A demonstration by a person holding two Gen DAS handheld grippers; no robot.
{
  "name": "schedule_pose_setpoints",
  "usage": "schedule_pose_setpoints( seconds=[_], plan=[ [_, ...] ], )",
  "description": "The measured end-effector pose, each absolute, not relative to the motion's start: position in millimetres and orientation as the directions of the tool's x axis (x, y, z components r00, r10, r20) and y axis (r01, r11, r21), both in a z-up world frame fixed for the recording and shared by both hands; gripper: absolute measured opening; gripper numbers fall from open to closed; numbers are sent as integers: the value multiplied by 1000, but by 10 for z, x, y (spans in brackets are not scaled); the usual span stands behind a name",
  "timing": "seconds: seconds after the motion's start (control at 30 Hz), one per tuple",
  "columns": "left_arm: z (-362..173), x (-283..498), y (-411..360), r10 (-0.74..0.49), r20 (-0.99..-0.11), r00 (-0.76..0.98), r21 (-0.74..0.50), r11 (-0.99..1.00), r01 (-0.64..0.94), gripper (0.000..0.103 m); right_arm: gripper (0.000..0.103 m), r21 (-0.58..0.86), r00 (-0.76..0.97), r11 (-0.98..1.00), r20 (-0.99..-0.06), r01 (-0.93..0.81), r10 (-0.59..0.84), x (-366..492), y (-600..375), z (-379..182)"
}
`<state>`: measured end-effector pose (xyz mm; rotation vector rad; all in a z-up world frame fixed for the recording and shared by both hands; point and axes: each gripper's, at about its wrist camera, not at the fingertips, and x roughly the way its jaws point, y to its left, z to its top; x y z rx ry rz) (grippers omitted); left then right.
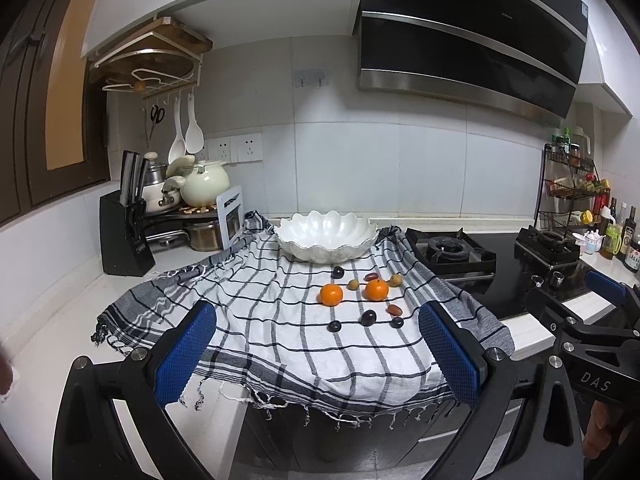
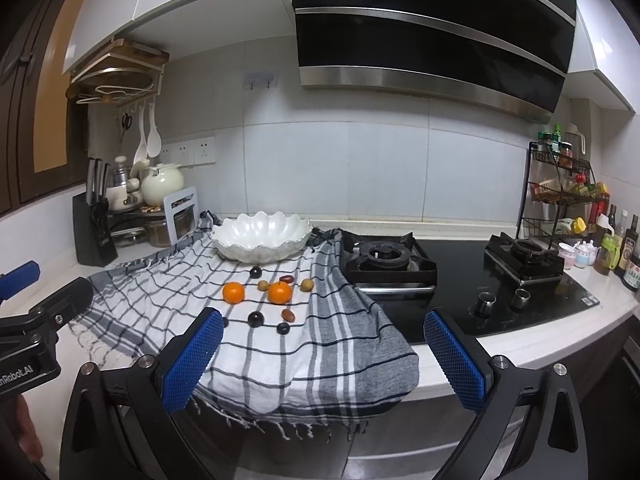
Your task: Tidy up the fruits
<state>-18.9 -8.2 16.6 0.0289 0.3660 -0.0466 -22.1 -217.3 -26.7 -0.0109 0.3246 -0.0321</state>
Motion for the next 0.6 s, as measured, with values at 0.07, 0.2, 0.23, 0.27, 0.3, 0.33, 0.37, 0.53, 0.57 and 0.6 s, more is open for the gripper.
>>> schedule_pose_setpoints(
  seconds=[0.07, 0.2, 0.23, 0.27, 0.3, 0.33, 0.37, 0.53, 0.57, 0.6],
  plan=[
    [164, -190, -85, -41, -360, 932, 20, 998, 52, 103, 102, -18, 948, 999, -317, 34, -38, -225, -2171, -267],
    [165, -194, -85, -43, -360, 932, 19, 998, 53, 103, 102, -18, 946, 999, -321, 33, -37, -228, -2166, -272],
    [163, -193, -89, -42, -360, 932, 19, 998, 53, 103, 102, -16, 946, 999, -322, 32, -36, -230, -2168, -274],
    [170, -189, -97, -44, -362, 931, 19, 998, 54, 103, 102, -17, 946, 999, -322, 32, -36, -226, -2170, -262],
    [174, -186, -106, -45, -365, 930, 19, 998, 55, 103, 102, -17, 946, 999, -322, 31, -35, -226, -2173, -264],
    [178, -185, -113, -46, -366, 930, 18, 998, 57, 103, 102, -17, 946, 999, -321, 30, -34, -228, -2175, -264],
    [183, -186, -118, -47, -365, 930, 17, 998, 57, 103, 102, -16, 946, 999, -321, 31, -35, -226, -2173, -267],
    [198, -188, -137, -41, -362, 931, 18, 999, 51, 103, 102, -17, 947, 999, -319, 27, -31, -214, -2177, -252],
    [192, -185, -130, -41, -361, 932, 18, 999, 51, 103, 102, -18, 947, 999, -318, 26, -31, -210, -2175, -248],
    [195, -185, -132, -40, -361, 932, 17, 999, 50, 103, 102, -18, 948, 1000, -316, 26, -30, -211, -2174, -249]
  ],
)
